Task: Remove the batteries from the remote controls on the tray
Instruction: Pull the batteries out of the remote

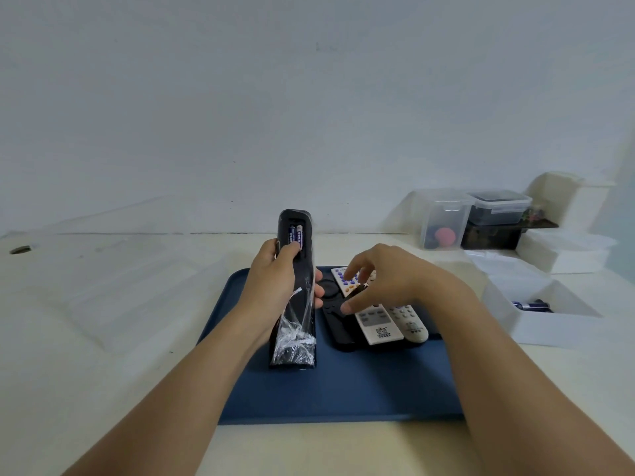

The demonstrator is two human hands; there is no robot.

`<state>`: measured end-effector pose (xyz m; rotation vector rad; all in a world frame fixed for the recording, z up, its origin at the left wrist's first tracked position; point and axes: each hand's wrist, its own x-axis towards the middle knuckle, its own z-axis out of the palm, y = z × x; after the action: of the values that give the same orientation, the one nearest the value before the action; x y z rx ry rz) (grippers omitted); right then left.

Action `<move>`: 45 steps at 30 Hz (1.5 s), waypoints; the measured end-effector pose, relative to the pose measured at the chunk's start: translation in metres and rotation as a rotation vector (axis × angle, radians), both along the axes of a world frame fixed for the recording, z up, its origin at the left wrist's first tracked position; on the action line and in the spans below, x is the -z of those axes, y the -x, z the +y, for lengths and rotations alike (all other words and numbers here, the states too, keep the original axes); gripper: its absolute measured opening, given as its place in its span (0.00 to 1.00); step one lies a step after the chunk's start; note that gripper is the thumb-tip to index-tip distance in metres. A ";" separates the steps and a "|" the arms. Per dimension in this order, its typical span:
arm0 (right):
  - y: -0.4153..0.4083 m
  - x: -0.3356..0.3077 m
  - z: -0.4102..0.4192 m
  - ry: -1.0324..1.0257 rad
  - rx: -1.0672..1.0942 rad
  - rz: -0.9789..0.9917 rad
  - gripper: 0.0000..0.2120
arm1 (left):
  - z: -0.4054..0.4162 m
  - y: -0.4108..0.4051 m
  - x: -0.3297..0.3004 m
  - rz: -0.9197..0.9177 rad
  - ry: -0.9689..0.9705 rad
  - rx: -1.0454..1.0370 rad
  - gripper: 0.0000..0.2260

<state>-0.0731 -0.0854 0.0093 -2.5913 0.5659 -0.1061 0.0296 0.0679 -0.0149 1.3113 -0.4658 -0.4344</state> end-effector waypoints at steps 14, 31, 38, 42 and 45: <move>0.013 -0.010 -0.024 -0.814 -0.136 -0.470 0.05 | 0.003 0.001 -0.001 -0.043 -0.038 0.046 0.08; -0.003 -0.012 0.011 -1.067 -0.048 -0.443 0.06 | 0.004 0.017 -0.005 -0.208 0.003 0.115 0.07; -0.004 -0.020 0.021 -1.254 -0.008 -0.455 0.10 | 0.002 0.022 -0.002 -0.275 0.022 0.202 0.16; -0.005 -0.019 0.022 -1.251 0.038 -0.456 0.10 | 0.001 0.019 0.002 -0.329 0.013 0.205 0.15; -0.004 -0.020 0.024 -1.205 0.070 -0.464 0.11 | 0.001 0.019 0.003 -0.389 0.011 0.227 0.17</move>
<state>-0.0689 -0.0617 0.0290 -1.3149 0.3600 -0.2771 0.0110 0.0689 -0.0182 1.3414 -0.9472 -0.3626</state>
